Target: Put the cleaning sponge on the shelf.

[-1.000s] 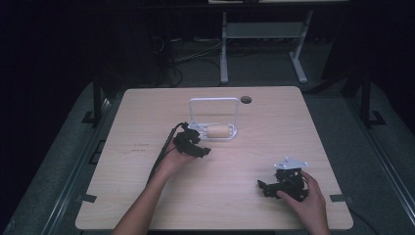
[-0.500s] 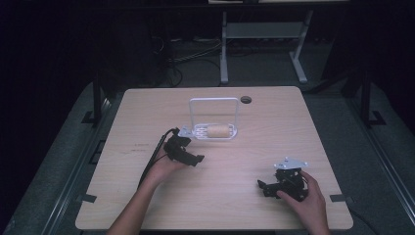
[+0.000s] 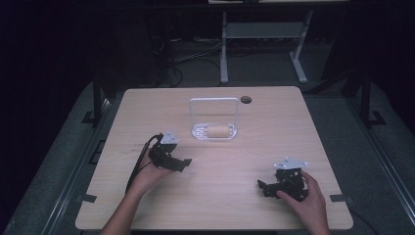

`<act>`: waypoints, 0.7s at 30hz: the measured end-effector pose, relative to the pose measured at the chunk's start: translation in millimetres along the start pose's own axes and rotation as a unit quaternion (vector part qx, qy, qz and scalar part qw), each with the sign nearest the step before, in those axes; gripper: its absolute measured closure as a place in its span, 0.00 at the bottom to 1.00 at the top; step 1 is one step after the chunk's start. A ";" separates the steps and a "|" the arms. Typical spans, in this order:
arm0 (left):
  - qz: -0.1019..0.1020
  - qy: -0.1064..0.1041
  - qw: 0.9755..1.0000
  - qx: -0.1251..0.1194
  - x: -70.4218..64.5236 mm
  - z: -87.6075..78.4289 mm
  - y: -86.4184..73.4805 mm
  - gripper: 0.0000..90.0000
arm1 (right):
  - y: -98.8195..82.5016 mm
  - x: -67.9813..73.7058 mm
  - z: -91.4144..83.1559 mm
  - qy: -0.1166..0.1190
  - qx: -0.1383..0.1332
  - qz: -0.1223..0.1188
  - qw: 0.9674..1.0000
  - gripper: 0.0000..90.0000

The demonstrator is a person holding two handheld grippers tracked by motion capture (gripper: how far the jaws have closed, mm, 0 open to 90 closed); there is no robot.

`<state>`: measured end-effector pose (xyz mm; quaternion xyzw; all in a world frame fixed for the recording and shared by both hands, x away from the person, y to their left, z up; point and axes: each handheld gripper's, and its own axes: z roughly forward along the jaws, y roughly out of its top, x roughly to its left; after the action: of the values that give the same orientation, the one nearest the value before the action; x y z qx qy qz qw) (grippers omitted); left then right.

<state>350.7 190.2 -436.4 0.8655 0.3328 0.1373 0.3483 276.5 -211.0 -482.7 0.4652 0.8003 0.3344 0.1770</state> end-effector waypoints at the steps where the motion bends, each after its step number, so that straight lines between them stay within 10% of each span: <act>1: 0.000 0.001 1.000 -0.001 -0.3 -2.0 -2.0 0.15 | 0.0 0.0 0.0 0.000 0.000 0.000 1.000 0.01; 21: -0.006 0.025 1.000 -0.002 -8.1 -39.4 -51.2 0.15 | 0.0 0.0 0.0 0.000 0.000 0.000 1.000 0.01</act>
<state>301.7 232.4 -443.6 0.8592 0.3462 0.1574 0.3424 276.5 -211.0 -482.7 0.4652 0.8002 0.3345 0.1771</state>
